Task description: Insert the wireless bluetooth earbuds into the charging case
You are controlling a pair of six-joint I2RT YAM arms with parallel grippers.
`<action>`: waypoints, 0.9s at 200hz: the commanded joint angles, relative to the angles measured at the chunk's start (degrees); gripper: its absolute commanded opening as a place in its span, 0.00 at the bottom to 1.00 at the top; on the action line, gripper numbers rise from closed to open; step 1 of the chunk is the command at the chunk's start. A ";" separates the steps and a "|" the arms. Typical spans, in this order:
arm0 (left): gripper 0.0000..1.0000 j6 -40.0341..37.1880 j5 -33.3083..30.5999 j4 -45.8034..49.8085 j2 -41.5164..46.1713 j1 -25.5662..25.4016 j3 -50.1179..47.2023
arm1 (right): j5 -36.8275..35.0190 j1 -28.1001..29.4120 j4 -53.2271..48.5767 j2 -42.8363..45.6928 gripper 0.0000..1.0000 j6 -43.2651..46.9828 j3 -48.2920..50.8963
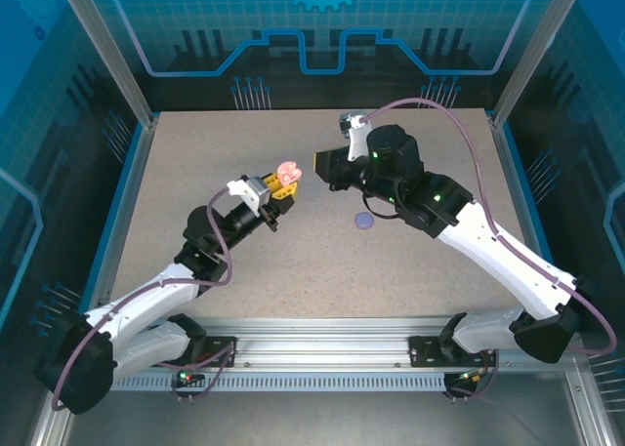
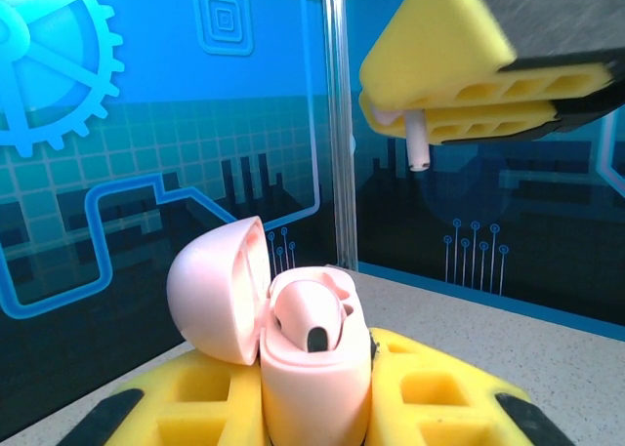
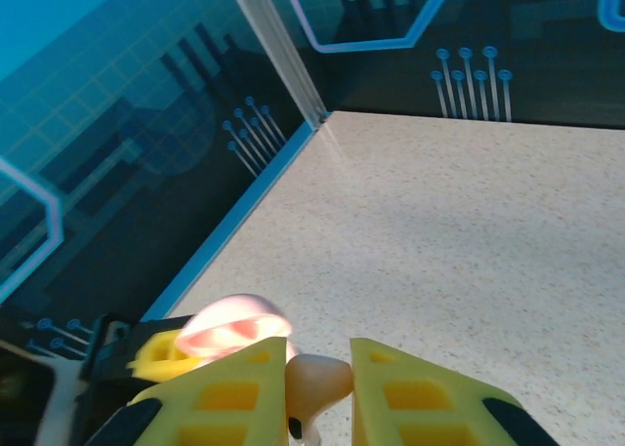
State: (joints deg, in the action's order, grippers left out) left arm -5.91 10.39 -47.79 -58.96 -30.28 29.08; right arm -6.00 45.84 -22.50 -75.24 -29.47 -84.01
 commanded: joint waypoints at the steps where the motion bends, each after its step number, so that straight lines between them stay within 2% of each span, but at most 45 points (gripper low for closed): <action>1: 0.00 0.99 1.38 -0.92 -0.45 -0.43 2.21 | 2.01 1.51 2.55 -0.78 0.20 2.53 -2.01; 180: 0.00 0.73 1.38 -1.07 -0.83 -0.61 1.77 | 2.14 3.69 4.32 -5.33 0.19 2.29 -3.17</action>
State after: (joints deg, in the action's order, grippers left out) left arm -5.91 10.39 -47.75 -59.33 -30.61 29.54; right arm -3.84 48.77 -20.60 -79.96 -27.97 -85.01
